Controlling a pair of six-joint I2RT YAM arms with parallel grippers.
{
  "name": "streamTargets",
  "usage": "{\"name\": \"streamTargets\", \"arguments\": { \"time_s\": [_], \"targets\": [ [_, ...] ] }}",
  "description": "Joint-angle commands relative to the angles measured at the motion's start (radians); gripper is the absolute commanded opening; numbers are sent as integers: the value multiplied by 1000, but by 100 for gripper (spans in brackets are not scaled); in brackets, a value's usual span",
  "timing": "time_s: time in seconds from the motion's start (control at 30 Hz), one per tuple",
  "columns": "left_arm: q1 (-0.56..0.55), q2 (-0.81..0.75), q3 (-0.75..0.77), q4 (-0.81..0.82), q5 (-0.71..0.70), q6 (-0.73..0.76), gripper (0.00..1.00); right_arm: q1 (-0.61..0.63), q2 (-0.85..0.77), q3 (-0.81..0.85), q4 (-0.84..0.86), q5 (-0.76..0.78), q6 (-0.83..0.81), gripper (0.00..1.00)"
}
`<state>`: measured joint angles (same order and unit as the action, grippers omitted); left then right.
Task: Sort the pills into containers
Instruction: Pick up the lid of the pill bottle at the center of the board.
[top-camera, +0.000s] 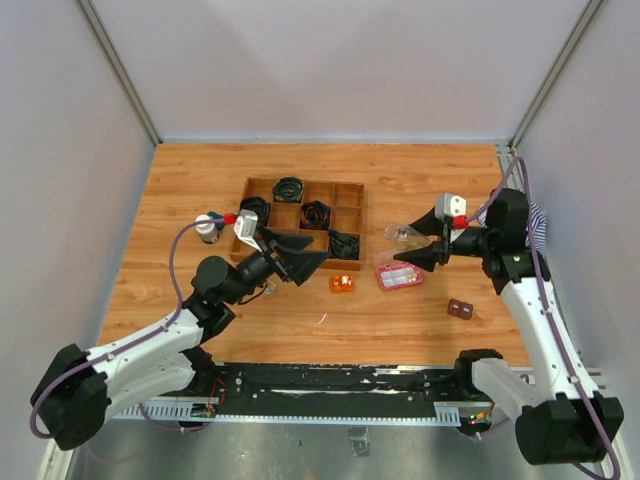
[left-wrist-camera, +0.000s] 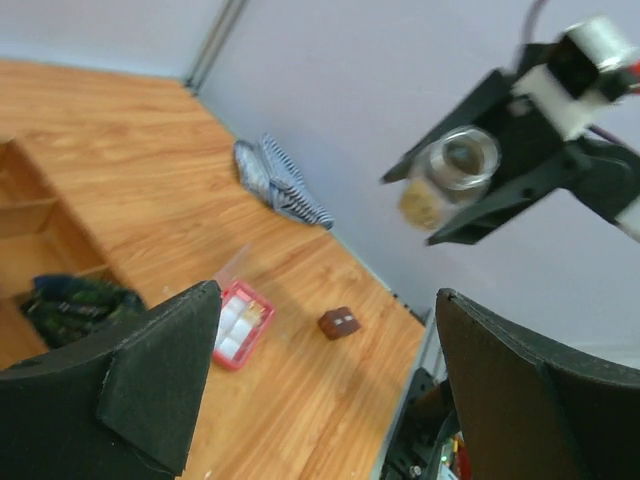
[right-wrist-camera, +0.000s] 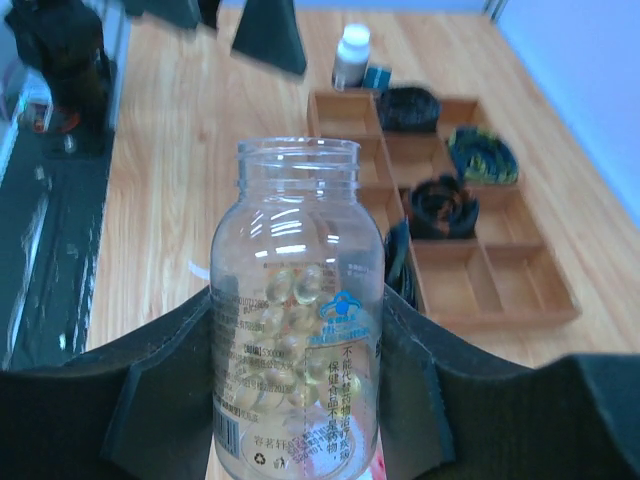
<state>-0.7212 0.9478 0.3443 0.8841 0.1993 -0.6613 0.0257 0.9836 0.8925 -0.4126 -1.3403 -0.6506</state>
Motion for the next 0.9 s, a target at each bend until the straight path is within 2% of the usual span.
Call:
{"name": "streamTargets", "arguments": {
  "time_s": [0.0,0.1,0.13,0.2,0.4,0.53,0.77,0.87],
  "targets": [
    [-3,-91,58,-496,-148,57,93,98,-96,-91,694,105,691,1],
    [-19,-104,117,-719,-254,78,91,134,-94,-210,1228,238,1078,1],
    [-24,-98,137,-783,-290,84,91,142,-88,-242,1349,262,1192,1],
    [-30,-87,169,-882,-348,83,88,145,-87,-281,1462,272,1279,1],
    [-35,-74,212,-1011,-470,67,77,146,-177,-410,1450,290,1207,5],
    [-34,-14,238,-1095,-574,53,73,153,-174,-388,1390,258,1186,4],
    [-20,156,313,-1277,-647,-2,71,184,-169,-392,1331,262,1147,1],
    [0,198,308,-1280,-645,-4,71,184,-173,-392,1309,266,1134,1]
  ]
}}
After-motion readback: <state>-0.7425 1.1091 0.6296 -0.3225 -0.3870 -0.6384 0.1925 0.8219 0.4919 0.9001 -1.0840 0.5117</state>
